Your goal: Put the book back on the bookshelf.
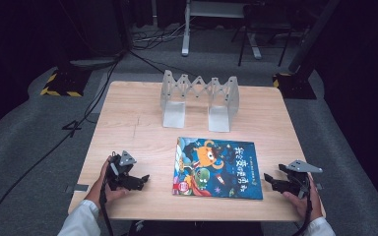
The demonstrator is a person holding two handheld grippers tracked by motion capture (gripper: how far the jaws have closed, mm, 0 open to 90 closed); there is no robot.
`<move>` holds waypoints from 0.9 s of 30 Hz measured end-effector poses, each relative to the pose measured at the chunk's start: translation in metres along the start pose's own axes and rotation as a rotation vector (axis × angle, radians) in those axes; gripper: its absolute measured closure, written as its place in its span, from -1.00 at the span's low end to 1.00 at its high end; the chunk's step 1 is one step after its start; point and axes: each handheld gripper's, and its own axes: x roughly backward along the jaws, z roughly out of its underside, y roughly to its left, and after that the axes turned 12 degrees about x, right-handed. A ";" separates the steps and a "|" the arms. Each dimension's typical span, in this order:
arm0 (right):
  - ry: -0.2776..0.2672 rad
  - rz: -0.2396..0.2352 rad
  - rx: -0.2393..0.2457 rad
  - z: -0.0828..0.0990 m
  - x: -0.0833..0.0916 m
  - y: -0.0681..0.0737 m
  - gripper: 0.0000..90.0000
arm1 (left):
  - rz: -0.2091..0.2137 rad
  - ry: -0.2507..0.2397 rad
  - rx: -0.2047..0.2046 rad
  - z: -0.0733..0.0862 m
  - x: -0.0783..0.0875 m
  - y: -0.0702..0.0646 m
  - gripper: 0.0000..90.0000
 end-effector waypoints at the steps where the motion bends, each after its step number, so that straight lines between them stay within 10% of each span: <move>1: 0.031 -0.008 0.005 -0.001 -0.003 0.000 -0.49 | 0.014 0.000 -0.009 -0.001 -0.002 -0.003 -1.00; 9: 0.026 0.034 -0.015 -0.006 -0.004 -0.002 -0.42 | 0.139 0.030 -0.156 -0.013 -0.017 -0.026 -1.00; 12: -0.024 -0.042 -0.074 -0.010 -0.003 -0.002 -0.39 | 0.166 0.037 -0.187 -0.016 -0.020 -0.033 -1.00; 19: -0.003 -0.108 0.018 -0.026 -0.018 0.020 -0.30 | 0.263 0.054 -0.290 -0.022 -0.033 -0.070 -0.99; 27: 0.005 -0.142 0.050 -0.039 -0.031 0.027 -0.41 | 0.287 0.059 -0.315 -0.018 -0.031 -0.079 -0.99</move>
